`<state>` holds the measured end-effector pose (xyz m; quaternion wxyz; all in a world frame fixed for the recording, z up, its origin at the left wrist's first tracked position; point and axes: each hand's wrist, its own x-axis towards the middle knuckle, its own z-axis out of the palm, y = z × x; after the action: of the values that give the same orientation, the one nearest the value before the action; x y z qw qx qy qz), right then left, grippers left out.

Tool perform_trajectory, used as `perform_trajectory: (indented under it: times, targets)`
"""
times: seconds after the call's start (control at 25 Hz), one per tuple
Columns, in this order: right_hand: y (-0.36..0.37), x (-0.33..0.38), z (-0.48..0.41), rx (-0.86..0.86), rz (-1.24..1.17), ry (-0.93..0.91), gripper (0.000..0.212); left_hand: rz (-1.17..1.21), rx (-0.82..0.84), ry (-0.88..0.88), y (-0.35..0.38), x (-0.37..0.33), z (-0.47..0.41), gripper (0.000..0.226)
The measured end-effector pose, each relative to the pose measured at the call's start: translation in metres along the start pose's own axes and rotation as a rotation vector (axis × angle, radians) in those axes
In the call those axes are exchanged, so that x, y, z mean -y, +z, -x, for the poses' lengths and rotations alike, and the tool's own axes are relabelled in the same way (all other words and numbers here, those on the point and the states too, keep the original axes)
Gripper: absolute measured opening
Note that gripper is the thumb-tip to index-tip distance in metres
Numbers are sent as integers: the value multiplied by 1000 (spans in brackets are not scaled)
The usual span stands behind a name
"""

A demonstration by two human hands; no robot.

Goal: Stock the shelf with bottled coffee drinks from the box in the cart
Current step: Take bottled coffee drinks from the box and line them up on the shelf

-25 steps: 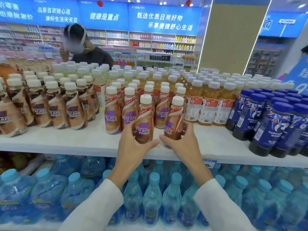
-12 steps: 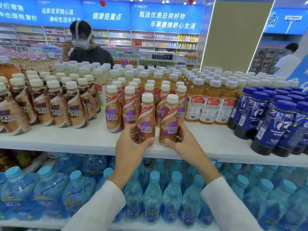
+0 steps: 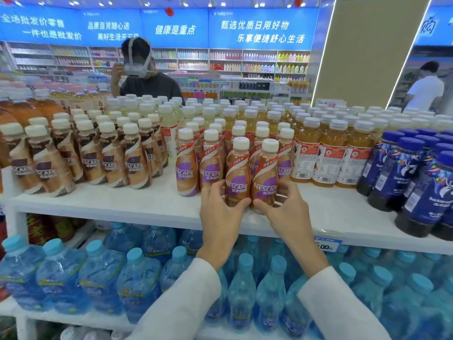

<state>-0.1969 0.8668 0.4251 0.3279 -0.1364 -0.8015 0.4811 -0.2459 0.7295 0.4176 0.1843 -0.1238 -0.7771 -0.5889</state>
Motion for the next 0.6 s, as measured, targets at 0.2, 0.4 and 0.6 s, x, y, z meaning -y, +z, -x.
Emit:
perform_trajectory:
  times: [0.2, 0.4, 0.6]
  targets:
    - [8, -3, -11, 2, -35, 11, 60, -70, -53, 37, 16, 2, -4, 55]
    - [19, -2, -18, -12, -15, 8, 62, -114, -78, 27, 24, 5, -13, 52]
    - [21, -6, -22, -9, -13, 6, 61, -115, -77, 24, 23, 10, -17, 54]
